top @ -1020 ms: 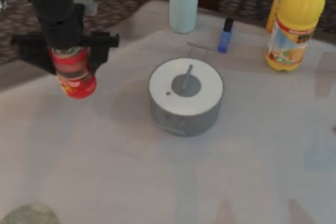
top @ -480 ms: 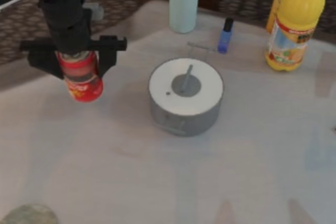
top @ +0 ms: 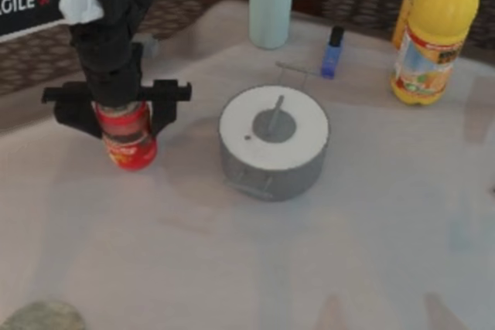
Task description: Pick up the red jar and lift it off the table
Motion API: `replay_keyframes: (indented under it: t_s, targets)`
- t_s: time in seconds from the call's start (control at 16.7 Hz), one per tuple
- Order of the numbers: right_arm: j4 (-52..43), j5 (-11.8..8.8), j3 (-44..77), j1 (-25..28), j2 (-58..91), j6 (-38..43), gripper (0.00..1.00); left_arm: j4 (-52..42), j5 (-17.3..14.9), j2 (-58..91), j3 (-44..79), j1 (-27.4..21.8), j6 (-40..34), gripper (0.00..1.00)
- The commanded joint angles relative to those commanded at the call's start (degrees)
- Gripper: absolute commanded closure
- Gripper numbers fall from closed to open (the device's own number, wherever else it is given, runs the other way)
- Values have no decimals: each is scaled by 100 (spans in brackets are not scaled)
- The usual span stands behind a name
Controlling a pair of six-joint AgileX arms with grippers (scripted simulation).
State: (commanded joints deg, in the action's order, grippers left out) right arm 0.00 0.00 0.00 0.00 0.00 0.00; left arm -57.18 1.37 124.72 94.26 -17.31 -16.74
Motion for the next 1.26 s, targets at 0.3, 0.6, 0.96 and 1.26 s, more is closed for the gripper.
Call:
replay_keyframes:
  t_s: [0.3, 0.6, 0.96, 1.26]
  targets:
    - [0, 0, 0, 0, 0, 0, 0, 0, 0, 0, 0, 0, 0, 77]
    - [0, 0, 0, 0, 0, 0, 0, 0, 0, 0, 0, 0, 0, 40]
    - [0, 0, 0, 0, 0, 0, 0, 0, 0, 0, 0, 0, 0, 0]
    - [0, 0, 0, 0, 0, 0, 0, 0, 0, 0, 0, 0, 0, 0]
